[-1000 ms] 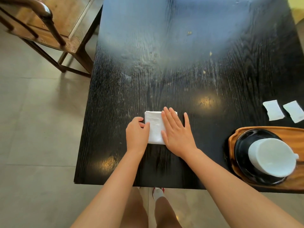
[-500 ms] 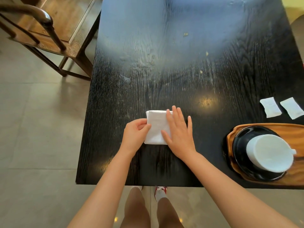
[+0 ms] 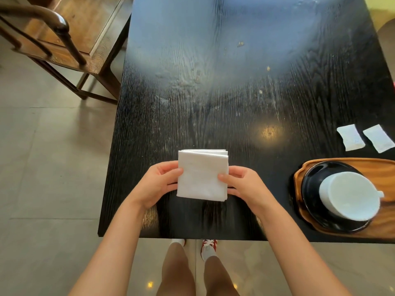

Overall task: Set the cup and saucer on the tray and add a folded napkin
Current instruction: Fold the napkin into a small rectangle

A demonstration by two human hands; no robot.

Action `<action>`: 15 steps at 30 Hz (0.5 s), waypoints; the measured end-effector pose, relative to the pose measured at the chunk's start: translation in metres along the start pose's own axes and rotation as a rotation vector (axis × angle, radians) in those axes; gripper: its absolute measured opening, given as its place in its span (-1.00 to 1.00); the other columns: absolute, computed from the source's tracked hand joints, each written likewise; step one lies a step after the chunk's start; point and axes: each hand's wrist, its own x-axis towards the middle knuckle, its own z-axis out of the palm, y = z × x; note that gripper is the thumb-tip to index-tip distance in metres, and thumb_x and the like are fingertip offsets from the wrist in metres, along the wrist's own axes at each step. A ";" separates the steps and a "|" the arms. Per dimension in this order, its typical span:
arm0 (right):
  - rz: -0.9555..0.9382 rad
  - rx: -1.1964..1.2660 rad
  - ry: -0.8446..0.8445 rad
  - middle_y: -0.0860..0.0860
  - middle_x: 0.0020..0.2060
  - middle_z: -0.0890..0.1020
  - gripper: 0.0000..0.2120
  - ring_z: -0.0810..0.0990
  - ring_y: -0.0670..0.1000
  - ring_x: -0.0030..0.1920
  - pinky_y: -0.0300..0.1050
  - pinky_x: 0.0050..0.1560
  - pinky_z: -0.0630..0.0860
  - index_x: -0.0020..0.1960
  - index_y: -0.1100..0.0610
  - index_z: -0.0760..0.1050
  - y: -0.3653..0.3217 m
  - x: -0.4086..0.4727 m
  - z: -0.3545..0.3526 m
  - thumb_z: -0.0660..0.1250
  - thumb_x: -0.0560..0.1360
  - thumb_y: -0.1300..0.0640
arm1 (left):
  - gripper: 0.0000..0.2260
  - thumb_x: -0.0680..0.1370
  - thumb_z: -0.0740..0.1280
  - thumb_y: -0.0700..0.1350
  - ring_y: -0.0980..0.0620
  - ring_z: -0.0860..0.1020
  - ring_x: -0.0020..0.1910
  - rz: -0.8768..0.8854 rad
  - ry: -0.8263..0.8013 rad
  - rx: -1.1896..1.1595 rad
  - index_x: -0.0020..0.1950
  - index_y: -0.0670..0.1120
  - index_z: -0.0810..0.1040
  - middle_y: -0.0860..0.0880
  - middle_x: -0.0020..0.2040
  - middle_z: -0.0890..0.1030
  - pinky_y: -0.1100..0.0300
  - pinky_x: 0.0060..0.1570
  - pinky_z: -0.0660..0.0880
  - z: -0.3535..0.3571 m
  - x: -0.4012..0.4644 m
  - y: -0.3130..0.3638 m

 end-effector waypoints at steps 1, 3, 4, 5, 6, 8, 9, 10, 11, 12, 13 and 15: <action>-0.009 -0.011 0.031 0.00 0.02 0.67 -0.76 0.66 -0.07 -0.01 -0.18 -0.10 0.61 0.12 0.12 0.56 -0.001 -0.001 0.001 0.37 0.46 0.17 | -0.77 0.51 0.29 -0.17 -0.01 0.62 0.08 0.002 0.037 0.058 0.16 -0.07 0.58 -0.05 0.08 0.66 0.07 0.03 0.58 0.000 0.000 0.000; -0.039 -0.029 0.076 -0.01 -0.01 0.68 -0.80 0.66 -0.09 -0.04 -0.23 -0.16 0.61 0.08 0.11 0.58 -0.003 -0.004 0.002 0.37 0.46 0.18 | -0.79 0.53 0.30 -0.21 0.04 0.64 0.04 0.019 0.124 0.152 0.13 -0.06 0.59 -0.01 0.04 0.68 0.13 -0.03 0.59 0.003 0.001 0.000; -0.049 -0.037 0.080 -0.02 -0.03 0.68 -0.81 0.66 -0.10 -0.05 -0.25 -0.18 0.60 0.08 0.11 0.58 -0.005 -0.005 0.002 0.37 0.46 0.18 | -0.80 0.53 0.31 -0.22 0.06 0.64 0.01 0.028 0.168 0.172 0.11 -0.05 0.60 0.00 0.01 0.69 0.17 -0.08 0.60 0.005 0.002 0.000; -0.055 -0.045 0.073 -0.02 -0.04 0.68 -0.81 0.66 -0.11 -0.06 -0.26 -0.20 0.60 0.08 0.11 0.58 -0.007 -0.007 0.001 0.36 0.47 0.18 | -0.82 0.52 0.32 -0.23 0.07 0.65 -0.01 0.037 0.210 0.179 0.08 -0.05 0.61 0.01 -0.02 0.69 0.21 -0.14 0.60 0.007 0.002 0.000; -0.057 -0.060 0.064 -0.03 -0.05 0.69 -0.81 0.67 -0.11 -0.07 -0.27 -0.20 0.59 0.08 0.12 0.59 -0.009 -0.009 0.000 0.35 0.47 0.19 | -0.83 0.52 0.33 -0.23 0.08 0.66 -0.04 0.044 0.246 0.179 0.05 -0.05 0.62 0.02 -0.06 0.70 0.25 -0.19 0.59 0.009 0.002 0.001; -0.057 -0.102 0.061 -0.03 -0.06 0.69 -0.82 0.67 -0.10 -0.08 -0.26 -0.19 0.60 0.08 0.14 0.59 -0.012 -0.011 -0.001 0.34 0.48 0.22 | -0.84 0.51 0.33 -0.25 0.09 0.66 -0.09 0.044 0.299 0.182 0.03 -0.08 0.63 0.02 -0.09 0.70 0.28 -0.24 0.58 0.013 0.001 0.002; -0.058 -0.123 0.071 -0.03 -0.07 0.69 -0.82 0.67 -0.11 -0.10 -0.27 -0.20 0.60 0.07 0.15 0.60 -0.014 -0.012 -0.002 0.34 0.48 0.23 | -0.84 0.50 0.34 -0.25 0.09 0.66 -0.09 0.038 0.317 0.180 0.04 -0.10 0.63 0.01 -0.08 0.70 0.28 -0.24 0.58 0.016 0.000 0.002; -0.058 -0.138 0.088 -0.03 -0.08 0.69 -0.83 0.67 -0.12 -0.11 -0.28 -0.23 0.59 0.06 0.15 0.60 -0.015 -0.013 -0.002 0.34 0.48 0.24 | -0.84 0.50 0.34 -0.24 0.08 0.66 -0.09 0.026 0.331 0.166 0.05 -0.12 0.63 -0.02 -0.06 0.69 0.26 -0.22 0.58 0.019 -0.002 0.001; -0.057 -0.144 0.107 -0.03 -0.09 0.68 -0.84 0.67 -0.12 -0.11 -0.30 -0.25 0.58 0.04 0.14 0.60 -0.016 -0.015 -0.003 0.34 0.48 0.25 | -0.84 0.50 0.35 -0.23 0.07 0.66 -0.08 0.007 0.345 0.134 0.05 -0.13 0.63 -0.05 -0.04 0.69 0.22 -0.18 0.59 0.023 -0.005 -0.001; -0.056 -0.142 0.126 -0.02 -0.09 0.68 -0.84 0.66 -0.12 -0.11 -0.31 -0.27 0.57 0.03 0.14 0.60 -0.018 -0.017 -0.003 0.35 0.47 0.25 | -0.85 0.50 0.35 -0.22 0.04 0.66 -0.06 -0.014 0.357 0.090 0.05 -0.12 0.63 -0.07 -0.03 0.69 0.18 -0.14 0.59 0.026 -0.008 -0.001; -0.057 -0.139 0.141 -0.01 -0.09 0.68 -0.85 0.66 -0.11 -0.11 -0.31 -0.28 0.57 0.01 0.13 0.61 -0.020 -0.020 -0.003 0.36 0.46 0.25 | -0.85 0.50 0.36 -0.21 0.02 0.66 -0.05 -0.029 0.364 0.047 0.05 -0.12 0.63 -0.08 -0.02 0.69 0.14 -0.10 0.59 0.030 -0.011 -0.001; -0.068 -0.143 0.160 0.01 -0.11 0.68 -0.88 0.66 -0.08 -0.11 -0.31 -0.28 0.57 -0.03 0.13 0.61 -0.027 -0.028 -0.005 0.37 0.45 0.26 | -0.85 0.50 0.36 -0.21 0.00 0.66 -0.04 -0.031 0.362 -0.001 0.05 -0.12 0.62 -0.08 -0.02 0.69 0.11 -0.06 0.59 0.037 -0.020 0.005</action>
